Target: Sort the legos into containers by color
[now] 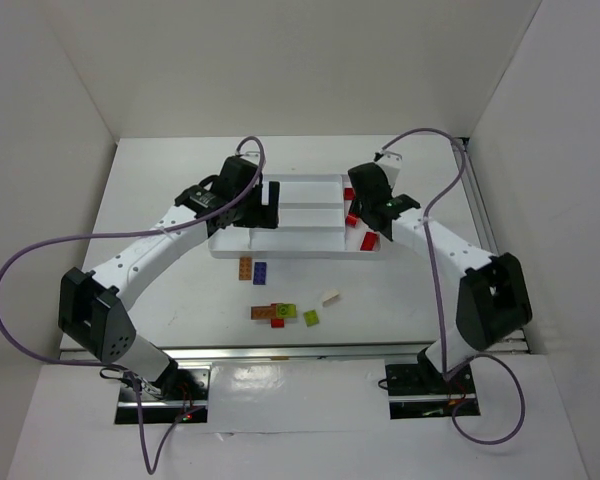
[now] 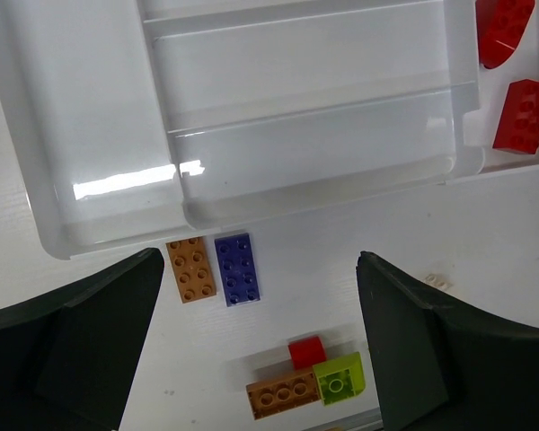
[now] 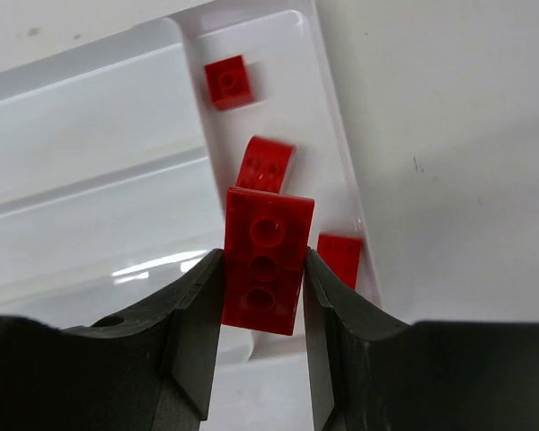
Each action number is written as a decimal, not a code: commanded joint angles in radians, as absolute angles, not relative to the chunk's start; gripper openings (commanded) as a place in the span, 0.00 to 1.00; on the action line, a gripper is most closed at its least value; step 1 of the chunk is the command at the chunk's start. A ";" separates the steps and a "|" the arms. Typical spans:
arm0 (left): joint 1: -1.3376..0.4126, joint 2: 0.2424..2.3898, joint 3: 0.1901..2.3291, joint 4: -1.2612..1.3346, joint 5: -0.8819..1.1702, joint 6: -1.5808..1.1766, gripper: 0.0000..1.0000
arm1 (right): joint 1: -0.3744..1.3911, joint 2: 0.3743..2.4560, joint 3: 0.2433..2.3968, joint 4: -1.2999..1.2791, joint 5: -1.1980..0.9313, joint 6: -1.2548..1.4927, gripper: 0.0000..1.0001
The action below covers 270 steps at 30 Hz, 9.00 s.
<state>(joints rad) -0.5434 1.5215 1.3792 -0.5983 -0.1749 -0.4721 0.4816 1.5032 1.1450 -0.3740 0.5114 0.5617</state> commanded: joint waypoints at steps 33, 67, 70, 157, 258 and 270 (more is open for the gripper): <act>-0.538 1.529 1.413 -0.603 -0.195 -0.466 0.98 | 0.840 1.333 0.862 -0.577 0.204 0.771 0.84; -0.538 1.548 1.424 -0.615 -0.215 -0.430 0.98 | 0.880 1.609 1.127 -0.615 0.426 0.755 0.18; -0.538 1.537 1.414 -0.615 -0.257 -0.430 0.98 | 0.851 1.588 1.210 -0.591 0.436 0.637 0.18; -0.500 1.531 1.238 -0.667 -0.360 -0.678 0.00 | 0.462 1.537 1.170 -0.399 0.439 0.436 0.56; -0.354 1.319 1.129 -0.755 -0.147 -0.597 0.85 | 0.591 1.896 1.508 -0.291 0.296 0.279 0.31; -0.489 1.402 1.040 -0.663 -0.078 -0.701 0.92 | 0.551 1.962 1.508 -0.282 0.244 0.290 0.40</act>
